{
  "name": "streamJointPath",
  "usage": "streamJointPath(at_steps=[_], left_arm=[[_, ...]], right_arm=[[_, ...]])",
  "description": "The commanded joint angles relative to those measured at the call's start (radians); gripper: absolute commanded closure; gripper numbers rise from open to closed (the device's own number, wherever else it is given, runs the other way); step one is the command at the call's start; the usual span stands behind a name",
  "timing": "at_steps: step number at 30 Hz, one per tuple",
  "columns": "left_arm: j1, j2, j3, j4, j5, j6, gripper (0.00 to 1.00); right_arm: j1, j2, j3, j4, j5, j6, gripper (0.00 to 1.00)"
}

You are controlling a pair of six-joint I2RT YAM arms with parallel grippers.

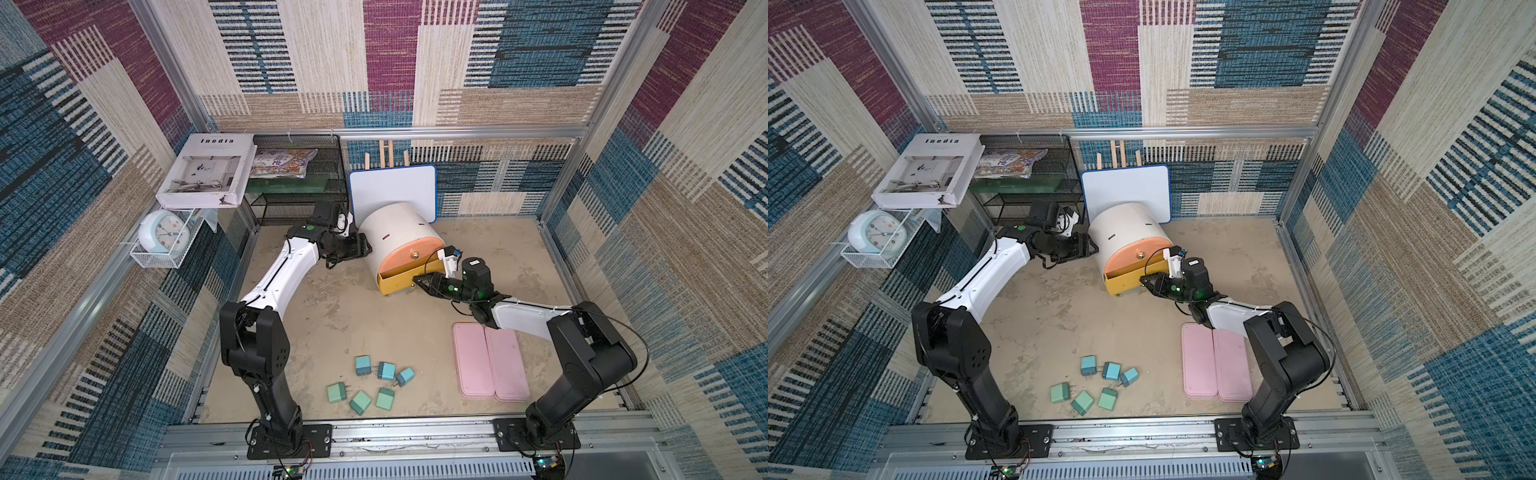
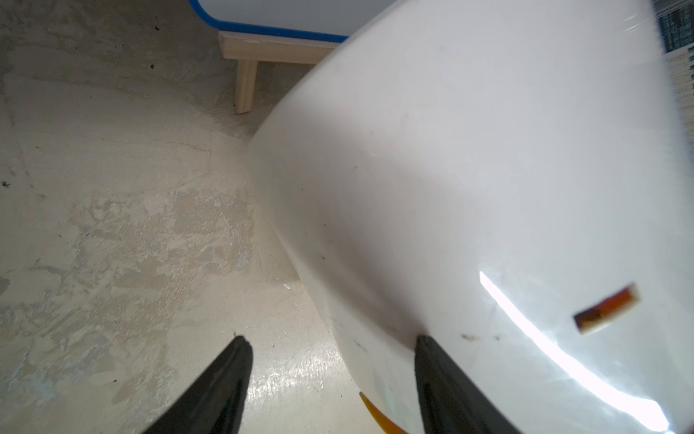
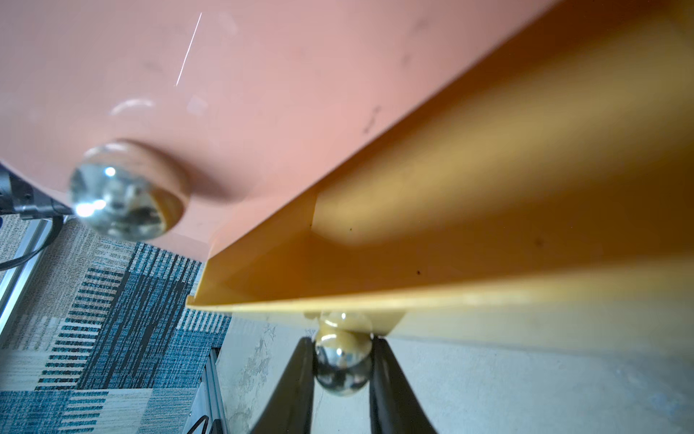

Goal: Place the plugs into the drawer by color
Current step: Open the drawer in the storage box.

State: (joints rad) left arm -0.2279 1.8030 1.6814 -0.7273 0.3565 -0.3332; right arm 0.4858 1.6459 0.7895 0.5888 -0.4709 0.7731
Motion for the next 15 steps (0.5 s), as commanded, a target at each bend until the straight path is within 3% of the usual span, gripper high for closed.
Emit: streamJointPath(at_steps=[1, 15], left_arm=[[-0.001, -0.007, 0.002, 0.001, -0.013, 0.0, 0.27], [-0.001, -0.013, 0.002, 0.001, -0.01, 0.002, 0.27]], right_arm=[[0.019, -0.034, -0.018, 0.006, 0.002, -0.018, 0.86], [0.109, -0.238, -0.18, -0.115, 0.12, -0.012, 0.84]])
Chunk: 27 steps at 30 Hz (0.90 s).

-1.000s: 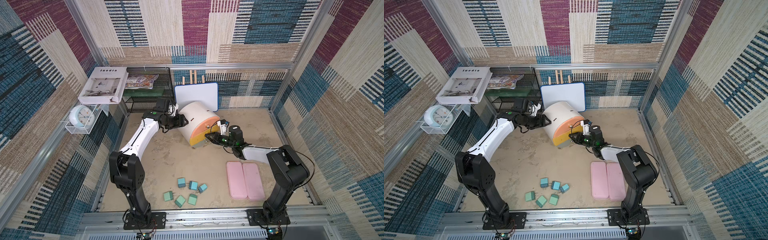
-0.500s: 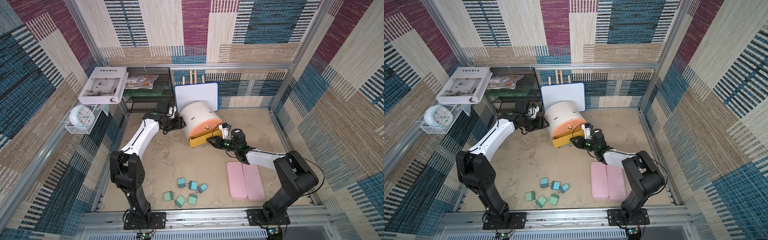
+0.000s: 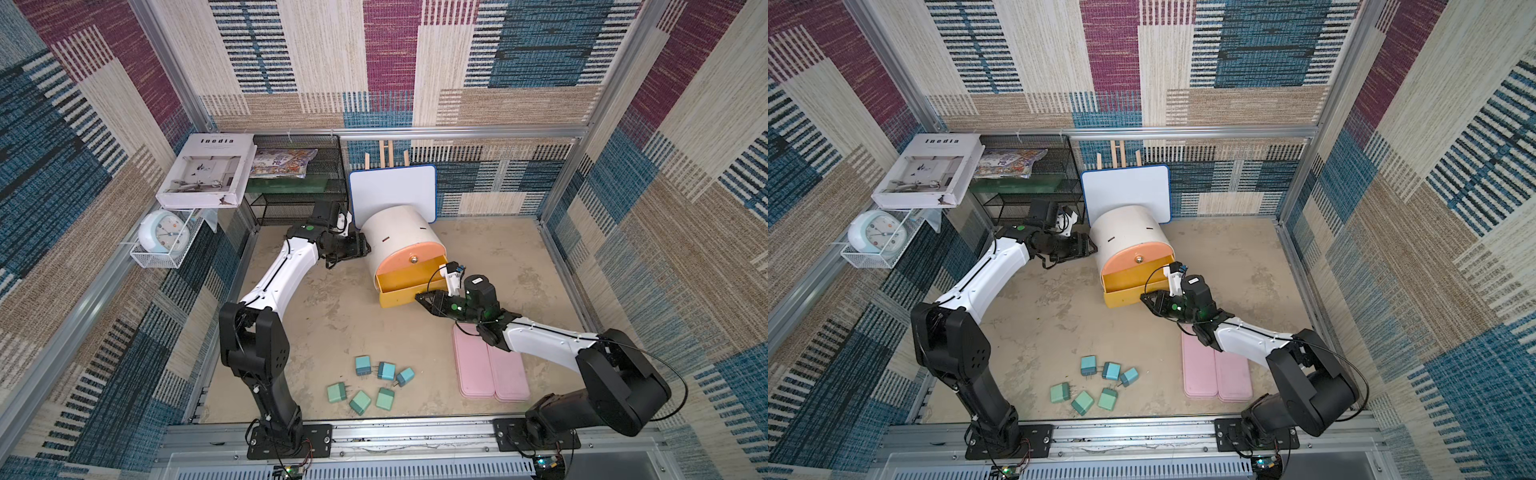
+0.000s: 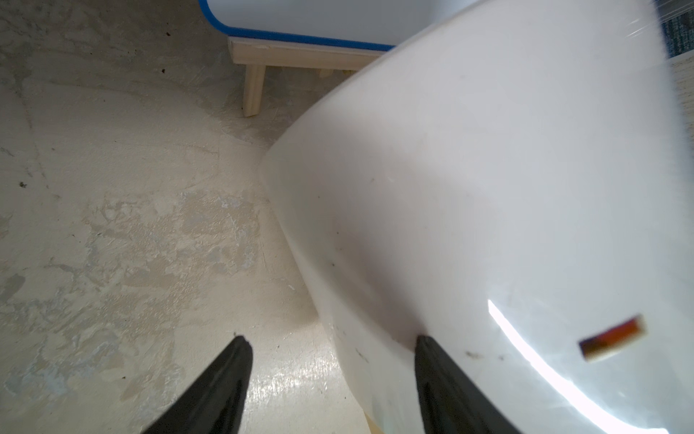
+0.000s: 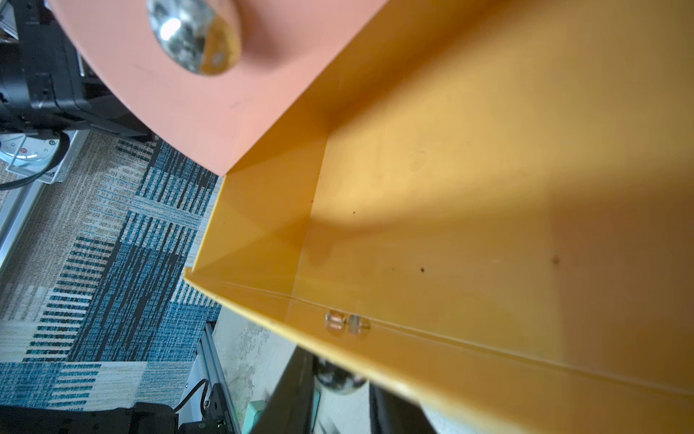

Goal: Place the plugs into the drawer by color
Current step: Open the drawer in the storage box.

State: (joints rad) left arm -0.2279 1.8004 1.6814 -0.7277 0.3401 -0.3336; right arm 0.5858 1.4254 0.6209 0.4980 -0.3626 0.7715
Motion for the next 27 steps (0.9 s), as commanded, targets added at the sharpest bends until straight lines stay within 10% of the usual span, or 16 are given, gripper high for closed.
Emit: streamJointPath(at_steps=[1, 19, 27], left_arm=[[-0.001, -0.01, 0.002, 0.002, 0.006, 0.003, 0.27], [-0.001, -0.001, 0.0, 0.002, 0.0, 0.004, 0.27], [-0.002, -0.004, 0.003, 0.001, 0.004, 0.002, 0.27]], right_arm=[[0.01, -0.026, -0.015, -0.035, 0.019, -0.014, 0.84], [0.038, -0.01, 0.074, -0.302, 0.105, -0.143, 0.81], [0.04, -0.105, 0.183, -0.512, 0.213, -0.273, 0.46]])
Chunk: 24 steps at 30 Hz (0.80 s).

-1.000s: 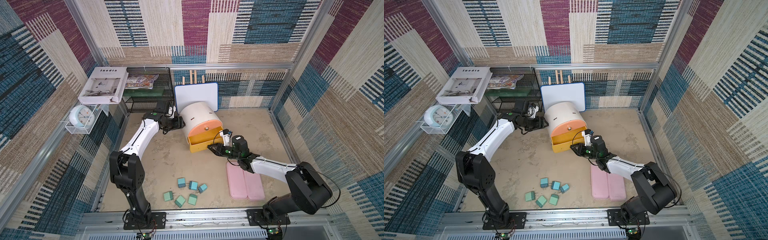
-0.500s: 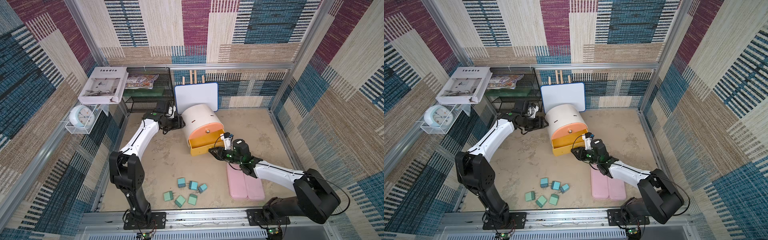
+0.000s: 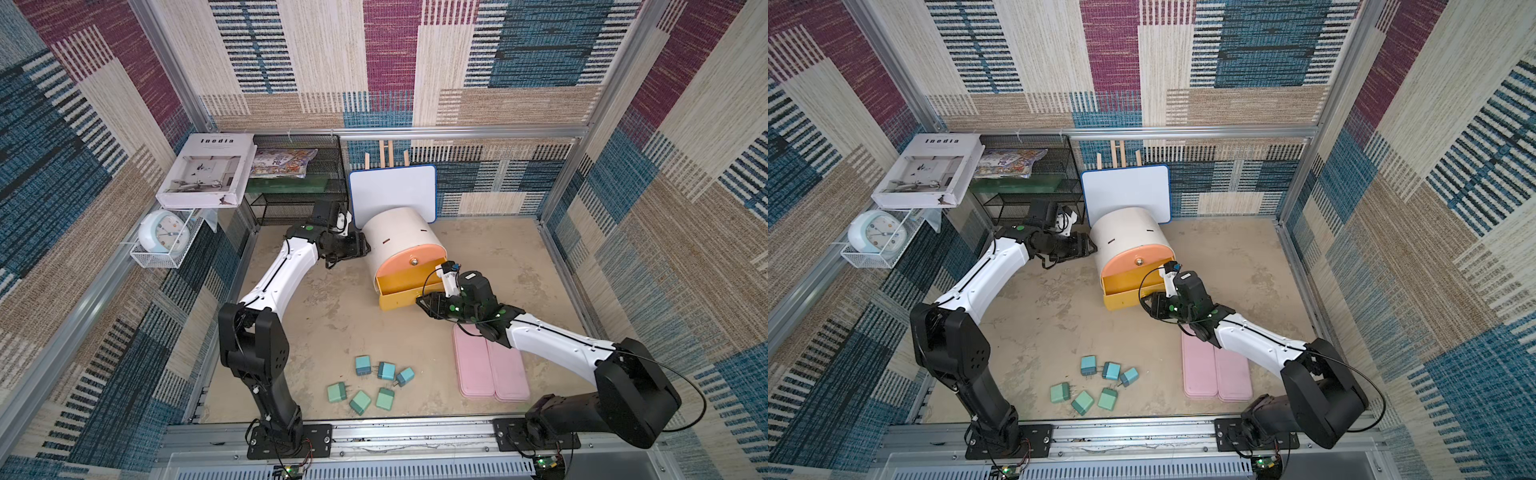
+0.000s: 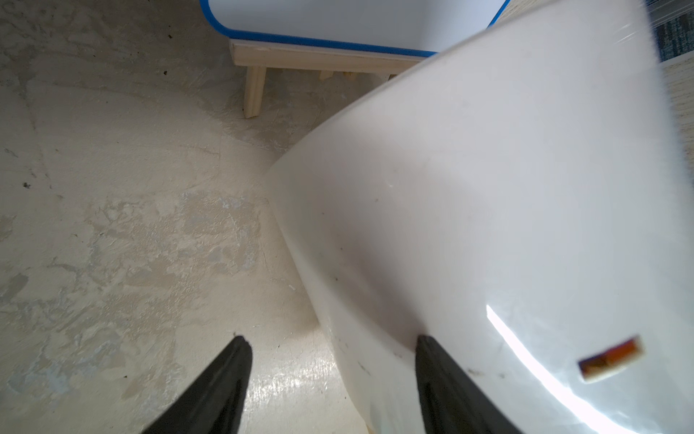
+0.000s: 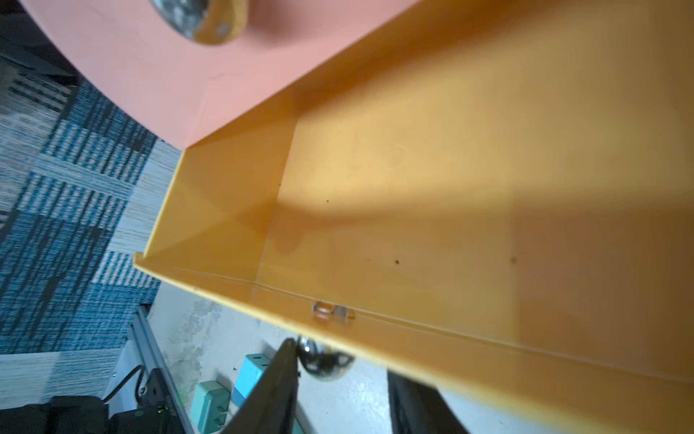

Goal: Place the plugs into the drawer by color
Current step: Open the drawer in the storage box.

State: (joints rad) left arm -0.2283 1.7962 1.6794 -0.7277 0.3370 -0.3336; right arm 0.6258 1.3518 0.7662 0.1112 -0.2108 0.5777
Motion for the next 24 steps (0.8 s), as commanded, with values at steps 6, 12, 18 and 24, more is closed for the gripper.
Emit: streamJointPath(at_steps=[6, 12, 18, 24], left_arm=[[0.0, 0.0, 0.009, 0.002, 0.016, 0.001, 0.27], [0.0, 0.006, 0.009, 0.001, 0.028, -0.002, 0.27], [0.001, 0.012, 0.009, 0.002, 0.029, -0.001, 0.27], [0.003, 0.014, 0.011, 0.003, 0.034, -0.007, 0.27]], right_arm=[[0.043, -0.079, 0.184, -0.302, 0.088, -0.16, 0.41], [0.225, 0.134, 0.484, -0.496, 0.337, -0.215, 0.47], [0.34, 0.333, 0.708, -0.608, 0.484, -0.23, 0.51], [0.372, 0.45, 0.817, -0.669, 0.529, -0.233, 0.55]])
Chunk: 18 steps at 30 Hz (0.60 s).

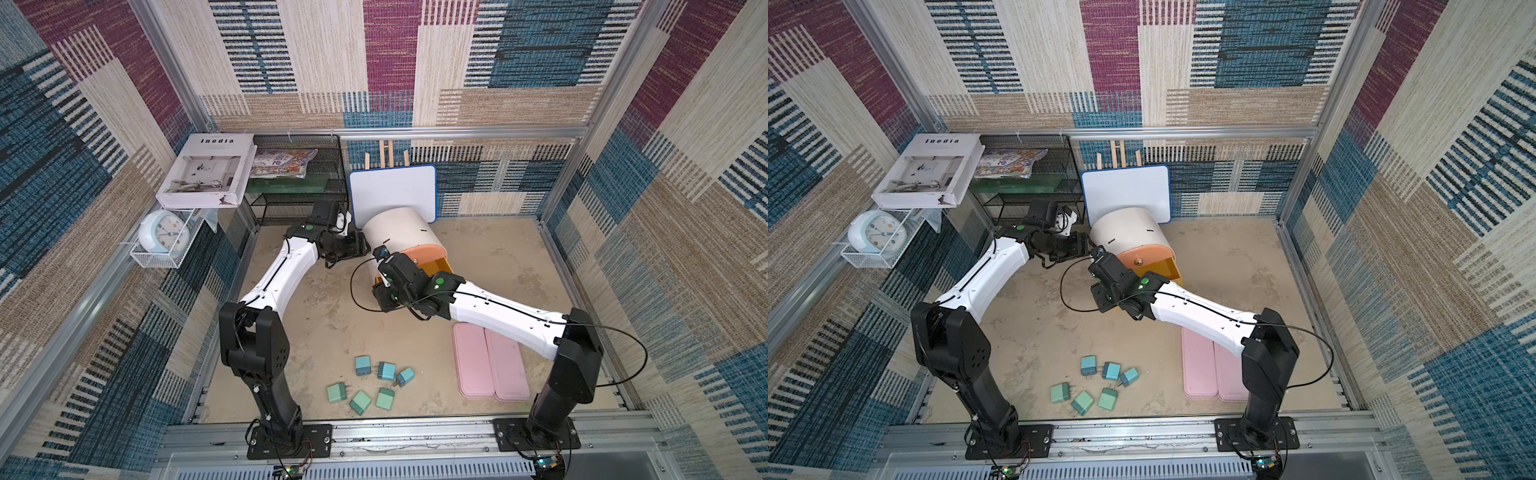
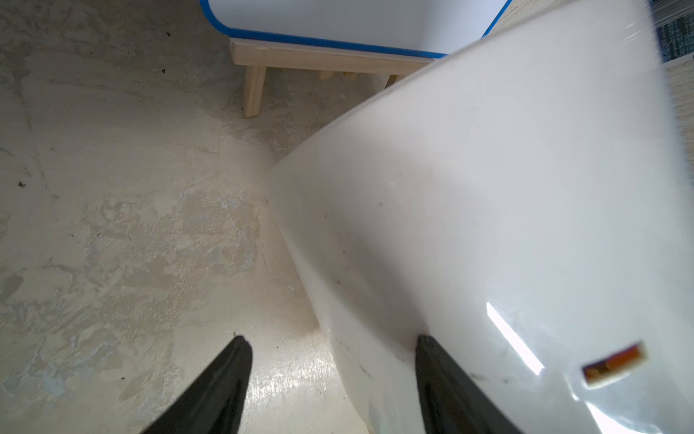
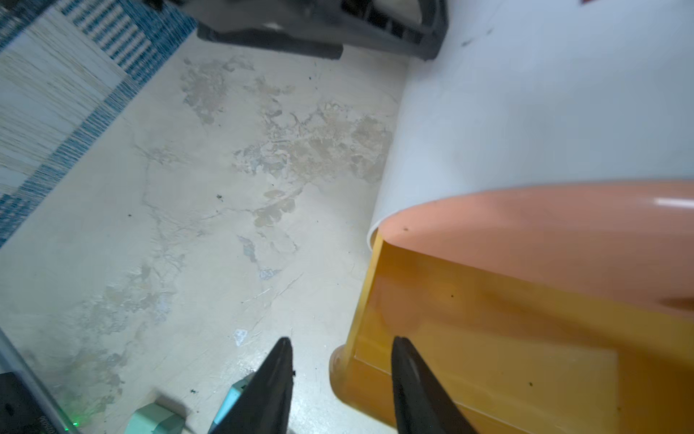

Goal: Place the plugs into the drawer by color
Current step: Open the drawer in the storage box.

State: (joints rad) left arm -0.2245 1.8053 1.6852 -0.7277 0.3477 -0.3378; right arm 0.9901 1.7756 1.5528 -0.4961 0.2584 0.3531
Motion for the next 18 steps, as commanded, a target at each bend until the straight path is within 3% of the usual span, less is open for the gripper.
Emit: streamJointPath(at_steps=[1, 9, 18], left_arm=[[-0.001, 0.005, 0.005, 0.003, 0.023, -0.003, 0.27], [-0.001, 0.005, -0.01, 0.028, 0.045, -0.026, 0.27], [-0.001, 0.025, -0.003, 0.029, 0.053, -0.03, 0.27]], right_arm=[[0.008, 0.04, 0.043, -0.07, 0.066, -0.009, 0.57], [0.019, 0.096, 0.114, -0.105, 0.072, -0.022, 0.79], [0.03, 0.085, 0.092, -0.119, 0.068, -0.006, 0.87]])
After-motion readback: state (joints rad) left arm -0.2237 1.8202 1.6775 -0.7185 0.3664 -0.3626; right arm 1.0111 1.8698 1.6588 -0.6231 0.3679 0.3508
